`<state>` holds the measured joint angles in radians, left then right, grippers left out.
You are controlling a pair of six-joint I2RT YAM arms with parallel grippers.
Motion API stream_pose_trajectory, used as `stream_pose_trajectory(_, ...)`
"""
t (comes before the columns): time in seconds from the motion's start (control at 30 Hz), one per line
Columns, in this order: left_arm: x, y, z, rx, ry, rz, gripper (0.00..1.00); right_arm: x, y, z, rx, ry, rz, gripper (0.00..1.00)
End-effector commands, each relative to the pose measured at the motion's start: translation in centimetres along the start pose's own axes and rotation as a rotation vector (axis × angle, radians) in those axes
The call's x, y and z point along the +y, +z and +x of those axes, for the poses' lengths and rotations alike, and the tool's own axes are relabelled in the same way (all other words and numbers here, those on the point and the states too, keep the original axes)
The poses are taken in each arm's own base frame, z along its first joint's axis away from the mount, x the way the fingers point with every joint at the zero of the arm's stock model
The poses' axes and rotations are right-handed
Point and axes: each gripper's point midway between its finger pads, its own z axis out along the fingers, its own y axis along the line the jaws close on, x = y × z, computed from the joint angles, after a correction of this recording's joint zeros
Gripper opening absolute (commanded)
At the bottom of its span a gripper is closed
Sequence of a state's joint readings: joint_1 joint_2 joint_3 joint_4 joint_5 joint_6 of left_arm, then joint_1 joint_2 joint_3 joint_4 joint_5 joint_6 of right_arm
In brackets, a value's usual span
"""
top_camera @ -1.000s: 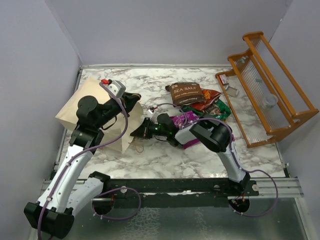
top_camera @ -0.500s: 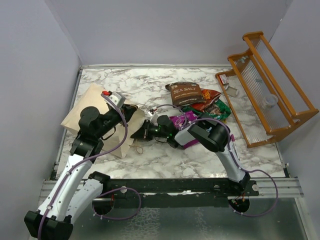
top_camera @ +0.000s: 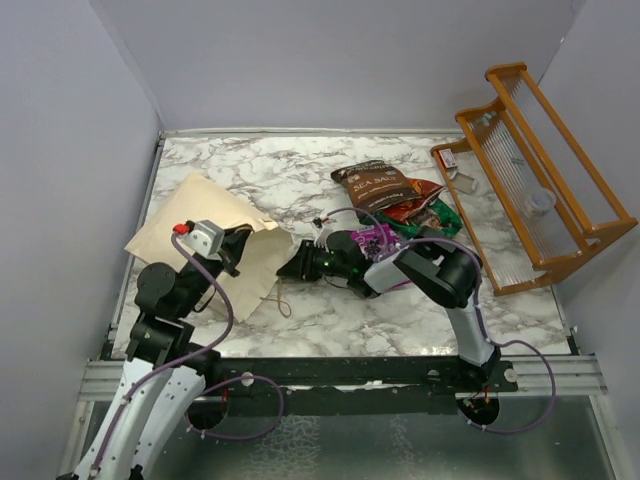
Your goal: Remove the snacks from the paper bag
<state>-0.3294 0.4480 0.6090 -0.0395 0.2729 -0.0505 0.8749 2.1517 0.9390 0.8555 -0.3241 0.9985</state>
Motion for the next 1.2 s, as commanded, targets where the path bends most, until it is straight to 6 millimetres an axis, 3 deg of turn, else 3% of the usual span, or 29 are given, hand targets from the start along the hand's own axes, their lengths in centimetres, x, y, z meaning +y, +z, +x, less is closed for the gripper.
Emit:
stream_pose_trajectory(0.0, 1.2, -1.6, 0.1, -0.076, 0.022, -0.091, 0.00, 1.3, -2.2, -2.2, -0.053, -0.249, 0.017, 0.35)
stream_pose_trajectory(0.1, 1.8, -2.6, 0.2, -0.110, 0.019, -0.141, 0.00, 2.0, -4.1, -2.2, -0.051, -0.385, 0.015, 0.45)
stream_pose_trajectory(0.2, 2.1, -3.1, -0.2, -0.139, 0.018, -0.165, 0.00, 3.2, -6.3, -2.3, -0.067, -0.625, -0.017, 0.53)
stream_pose_trajectory(0.3, 1.7, -2.8, -0.7, -0.153, 0.005, -0.141, 0.00, 7.4, -7.8, -0.4, -0.055, -1.094, -0.215, 0.57)
stream_pose_trajectory(0.4, 1.2, -2.4, -1.1, -0.145, 0.003, -0.111, 0.00, 9.6, -7.1, 2.4, -0.007, -1.483, -0.368, 0.58)
stream_pose_trajectory(0.5, 0.9, -2.2, -1.6, -0.145, 0.009, -0.090, 0.00, 11.6, -5.3, 3.3, -0.050, -1.802, -0.472, 0.61)
stream_pose_trajectory(0.63, 0.7, -2.6, -2.3, -0.149, 0.035, -0.082, 0.00, 13.8, -0.7, 0.7, -0.157, -1.938, -0.435, 0.62)
stream_pose_trajectory(0.87, 0.4, -3.2, -3.7, -0.171, 0.072, -0.070, 0.00, 13.0, 5.8, 0.2, -0.139, -2.110, -0.425, 0.63)
stream_pose_trajectory(1.17, 0.0, -3.4, -3.6, -0.171, 0.070, -0.053, 0.00, 10.2, 11.0, 0.5, -0.064, -2.226, -0.369, 0.68)
